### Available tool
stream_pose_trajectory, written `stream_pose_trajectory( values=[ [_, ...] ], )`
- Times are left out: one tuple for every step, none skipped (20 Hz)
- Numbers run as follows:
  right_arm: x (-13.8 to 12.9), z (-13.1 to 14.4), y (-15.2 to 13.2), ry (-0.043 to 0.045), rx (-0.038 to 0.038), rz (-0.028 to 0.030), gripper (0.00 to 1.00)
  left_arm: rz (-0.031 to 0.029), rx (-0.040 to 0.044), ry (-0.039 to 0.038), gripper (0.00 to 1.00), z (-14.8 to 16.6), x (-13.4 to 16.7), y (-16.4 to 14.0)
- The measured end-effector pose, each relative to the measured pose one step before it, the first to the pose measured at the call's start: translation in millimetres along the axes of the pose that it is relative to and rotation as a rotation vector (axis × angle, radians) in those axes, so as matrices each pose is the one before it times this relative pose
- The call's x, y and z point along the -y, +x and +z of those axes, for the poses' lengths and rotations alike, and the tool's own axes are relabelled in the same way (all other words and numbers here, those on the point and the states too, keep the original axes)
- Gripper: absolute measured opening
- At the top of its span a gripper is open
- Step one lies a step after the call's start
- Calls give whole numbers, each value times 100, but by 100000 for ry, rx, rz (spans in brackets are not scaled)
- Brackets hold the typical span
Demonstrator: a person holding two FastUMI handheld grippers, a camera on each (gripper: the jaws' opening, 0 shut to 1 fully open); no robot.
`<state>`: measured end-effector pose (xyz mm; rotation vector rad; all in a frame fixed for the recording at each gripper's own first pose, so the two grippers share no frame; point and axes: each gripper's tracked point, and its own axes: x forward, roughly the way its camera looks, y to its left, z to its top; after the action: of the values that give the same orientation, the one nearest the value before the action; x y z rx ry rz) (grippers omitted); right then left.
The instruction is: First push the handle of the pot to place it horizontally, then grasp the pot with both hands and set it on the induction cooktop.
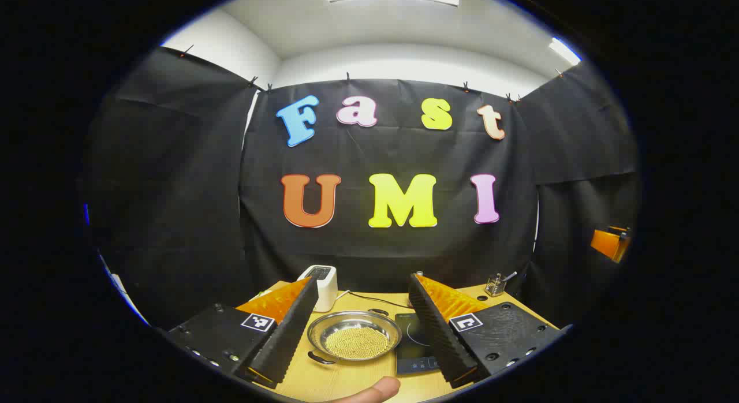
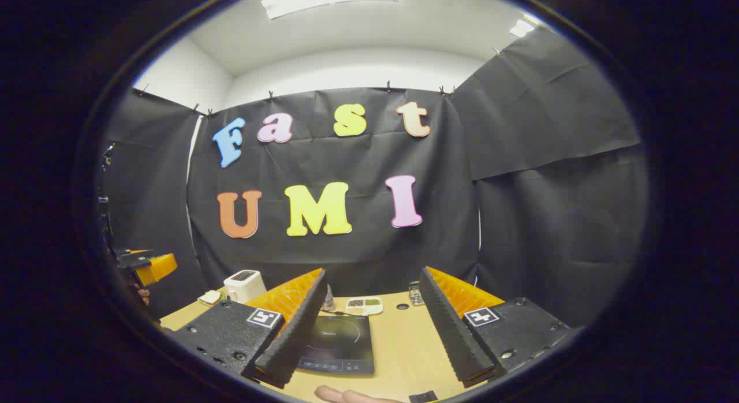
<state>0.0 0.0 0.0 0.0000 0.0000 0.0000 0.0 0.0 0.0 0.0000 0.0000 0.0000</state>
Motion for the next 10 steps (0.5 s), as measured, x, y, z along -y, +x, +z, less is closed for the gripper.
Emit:
stream_pose_trajectory(
  values=[
    [-127, -62, -91, -448, -22, 157, 96, 376, 1445, -1425, 94, 445, -579, -332],
    [-74, 202, -124, -96, 435, -103, 96, 172, 1442, -666, 94, 553, -514, -234],
    [35, 98, -65, -282, 587, -214, 96, 272, 1259, -118, 94, 399, -463, -251],
    [173, 137, -15, -293, 859, -344, 100, 12, 951, 345, 94, 257, -316, -151],
    [273, 25, 113, -228, 599, -528, 100, -999, -312, 745, 94, 17, 30, -188],
    [376, 2, 99, 207, -2, -913, 96, -898, -680, 636, 95, -191, 102, -132],
    [291, -233, 137, 347, -467, -924, 100, -269, -383, 377, 95, -93, -132, -150],
    [141, -133, 140, 116, -723, -322, 100, -200, 317, 391, 95, 133, 40, -65],
    [36, -209, 129, -247, -358, -91, 96, 161, 101, 307, 95, 81, -68, -99],
    [221, 22, 162, -24, -107, -471, 96, 297, -514, -65, 95, -96, -34, -62]
  ],
)
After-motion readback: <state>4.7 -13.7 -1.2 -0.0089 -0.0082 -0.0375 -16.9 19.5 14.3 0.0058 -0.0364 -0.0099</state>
